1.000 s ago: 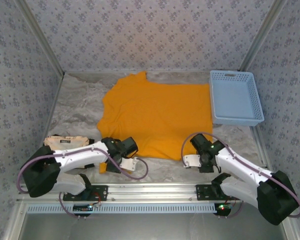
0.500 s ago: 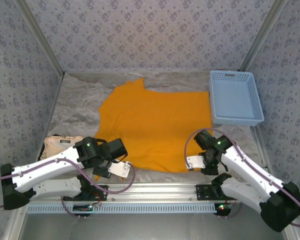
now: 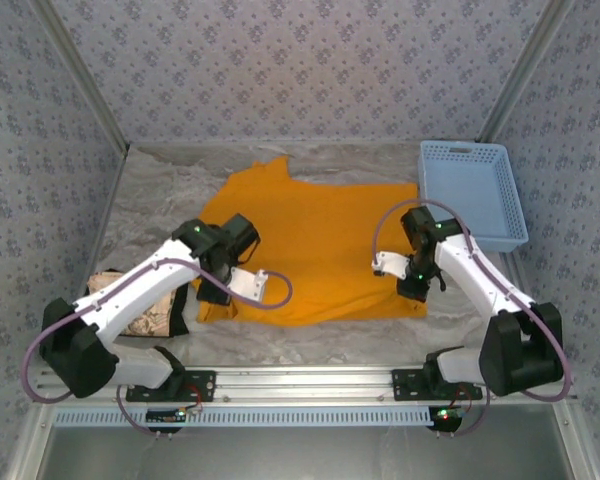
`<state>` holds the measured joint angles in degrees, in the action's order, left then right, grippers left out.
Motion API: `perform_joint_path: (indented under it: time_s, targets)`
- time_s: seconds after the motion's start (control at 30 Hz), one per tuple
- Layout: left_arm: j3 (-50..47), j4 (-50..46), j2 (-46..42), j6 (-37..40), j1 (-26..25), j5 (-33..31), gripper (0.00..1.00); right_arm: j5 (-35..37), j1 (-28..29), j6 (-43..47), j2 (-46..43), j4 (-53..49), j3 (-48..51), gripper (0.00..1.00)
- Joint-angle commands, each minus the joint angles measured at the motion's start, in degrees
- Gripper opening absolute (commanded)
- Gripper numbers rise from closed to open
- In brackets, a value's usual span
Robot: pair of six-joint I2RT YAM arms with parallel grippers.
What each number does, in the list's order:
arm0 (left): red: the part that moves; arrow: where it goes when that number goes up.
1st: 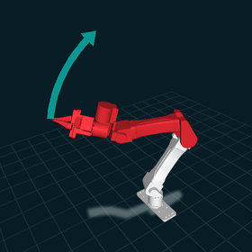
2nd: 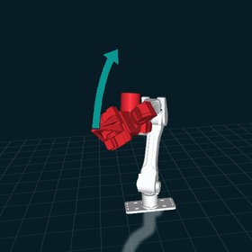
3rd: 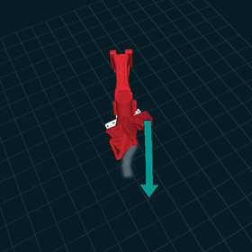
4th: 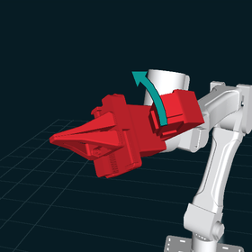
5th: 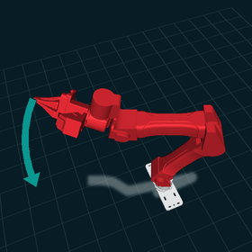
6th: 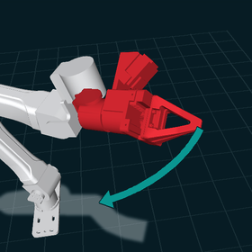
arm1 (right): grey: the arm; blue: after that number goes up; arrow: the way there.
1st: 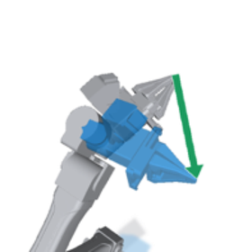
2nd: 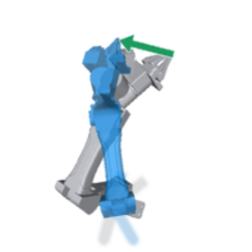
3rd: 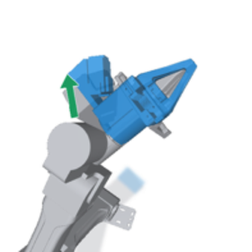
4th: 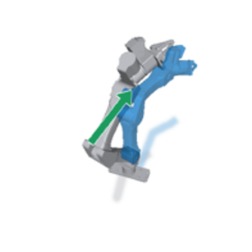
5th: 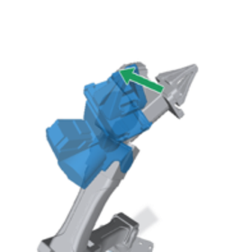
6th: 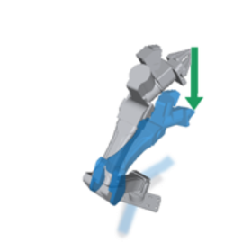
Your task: Fold the inside-out t-shirt
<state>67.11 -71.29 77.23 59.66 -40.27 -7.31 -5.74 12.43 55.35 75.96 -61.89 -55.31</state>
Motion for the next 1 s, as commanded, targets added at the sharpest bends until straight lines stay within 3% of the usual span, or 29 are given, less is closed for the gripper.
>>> perform_joint_path:
  time_s: [0.0,0.17,0.3,0.8,0.93,0.97]
  targets:
    - [5.3,0.7,4.2,7.5,2.4,1.6,0.00,0.4,-1.6,0.5,2.0,-0.1,-3.6,0.00]
    - [9.8,1.6,11.0,11.7,5.5,4.0,0.00,0.1,-2.6,2.5,5.1,-0.2,-5.3,0.00]
    - [11.9,3.1,15.2,14.4,7.4,1.5,0.00,-0.1,-4.3,2.4,7.8,1.6,-7.1,0.00]
    - [16.0,30.6,28.9,19.5,10.7,-0.5,0.01,5.2,-7.3,-1.2,17.7,10.5,-7.3,0.00]
    - [19.4,35.9,34.6,12.3,11.6,-4.6,0.39,8.8,-7.3,-7.9,17.8,17.3,-6.2,0.23]
    - [20.2,37.5,34.8,8.6,11.8,-5.8,0.71,7.3,-7.3,-8.8,16.8,18.2,-6.1,0.29]
